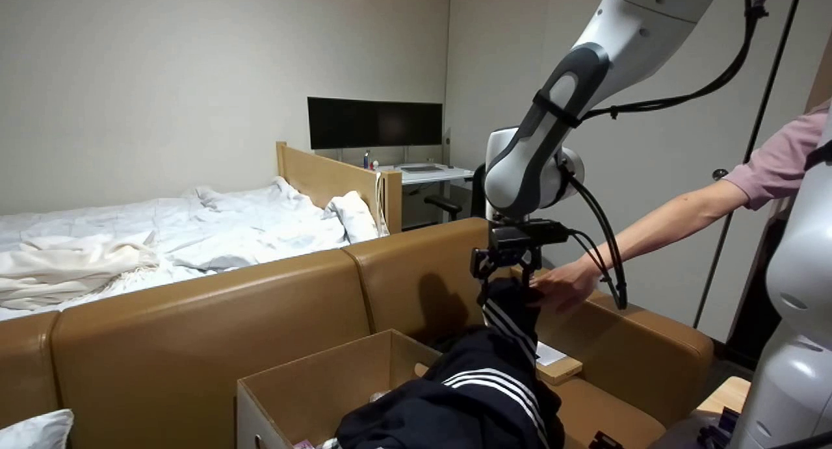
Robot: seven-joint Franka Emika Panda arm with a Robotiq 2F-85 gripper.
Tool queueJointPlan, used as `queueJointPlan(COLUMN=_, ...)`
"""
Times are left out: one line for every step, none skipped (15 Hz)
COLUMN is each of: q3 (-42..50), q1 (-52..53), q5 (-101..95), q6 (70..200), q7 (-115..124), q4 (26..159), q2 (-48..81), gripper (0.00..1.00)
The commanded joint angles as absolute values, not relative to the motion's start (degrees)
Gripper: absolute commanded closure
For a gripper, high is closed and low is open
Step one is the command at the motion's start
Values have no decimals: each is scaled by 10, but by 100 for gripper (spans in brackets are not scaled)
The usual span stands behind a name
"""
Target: Put the black trousers in the box
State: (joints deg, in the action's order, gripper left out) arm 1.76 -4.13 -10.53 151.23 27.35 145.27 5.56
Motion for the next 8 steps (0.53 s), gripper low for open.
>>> queueJointPlan(q3=30, q1=-30, q5=-74, q6=1520, q7=258, q4=1435, q2=83, gripper=0)
queueJointPlan(q3=32, q1=-28, q5=-72, q6=1517, q7=260, q4=1431, q2=86, gripper=0)
queueJointPlan(q3=34, q1=-26, q5=-71, q6=1517, q7=259, q4=1427, q2=89, gripper=25)
queueJointPlan(q3=37, q1=-23, q5=-73, q6=1516, q7=260, q4=1424, q2=91, gripper=27)
queueJointPlan(q3=39, q1=-22, q5=-73, q6=1515, q7=260, q4=1420, q2=93, gripper=33)
queueJointPlan(q3=40, q1=-20, q5=-74, q6=1514, q7=261, q4=1418, q2=94, gripper=40)
queueJointPlan(q3=43, q1=-18, q5=-75, q6=1514, q7=261, q4=1416, q2=94, gripper=47)
queueJointPlan(q3=44, q1=-16, q5=-77, q6=1513, q7=263, q4=1414, q2=92, gripper=53)
